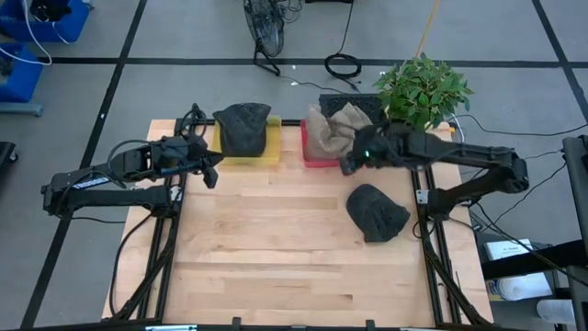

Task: Pick & Place hat
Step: Put the black cap into the yellow bin

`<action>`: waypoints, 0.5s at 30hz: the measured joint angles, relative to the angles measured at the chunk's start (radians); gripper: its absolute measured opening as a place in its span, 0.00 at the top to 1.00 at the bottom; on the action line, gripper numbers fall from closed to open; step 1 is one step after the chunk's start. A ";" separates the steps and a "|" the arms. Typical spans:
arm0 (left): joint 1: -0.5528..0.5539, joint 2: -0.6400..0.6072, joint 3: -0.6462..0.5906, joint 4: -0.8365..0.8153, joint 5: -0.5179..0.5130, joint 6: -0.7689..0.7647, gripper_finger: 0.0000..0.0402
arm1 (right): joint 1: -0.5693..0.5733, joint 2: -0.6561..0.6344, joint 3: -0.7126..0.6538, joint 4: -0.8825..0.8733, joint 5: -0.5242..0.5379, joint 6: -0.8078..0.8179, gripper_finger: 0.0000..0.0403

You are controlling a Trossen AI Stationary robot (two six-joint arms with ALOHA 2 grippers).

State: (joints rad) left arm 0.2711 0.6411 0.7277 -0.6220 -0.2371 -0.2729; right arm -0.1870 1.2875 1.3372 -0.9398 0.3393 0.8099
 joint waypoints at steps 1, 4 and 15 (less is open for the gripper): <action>0.000 0.000 0.000 0.007 0.000 -0.003 0.94 | 0.023 -0.014 -0.029 0.000 -0.001 0.031 0.53; 0.001 0.001 0.000 0.043 0.000 -0.005 0.94 | 0.096 -0.053 -0.123 0.006 -0.001 0.155 0.62; 0.006 0.106 0.001 0.197 0.037 0.170 0.94 | 0.388 -0.086 -0.299 0.143 0.028 0.555 0.98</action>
State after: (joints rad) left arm 0.2775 0.7467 0.7288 -0.4250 -0.1999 -0.1028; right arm 0.2008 1.2017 1.0386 -0.7969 0.3669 1.3645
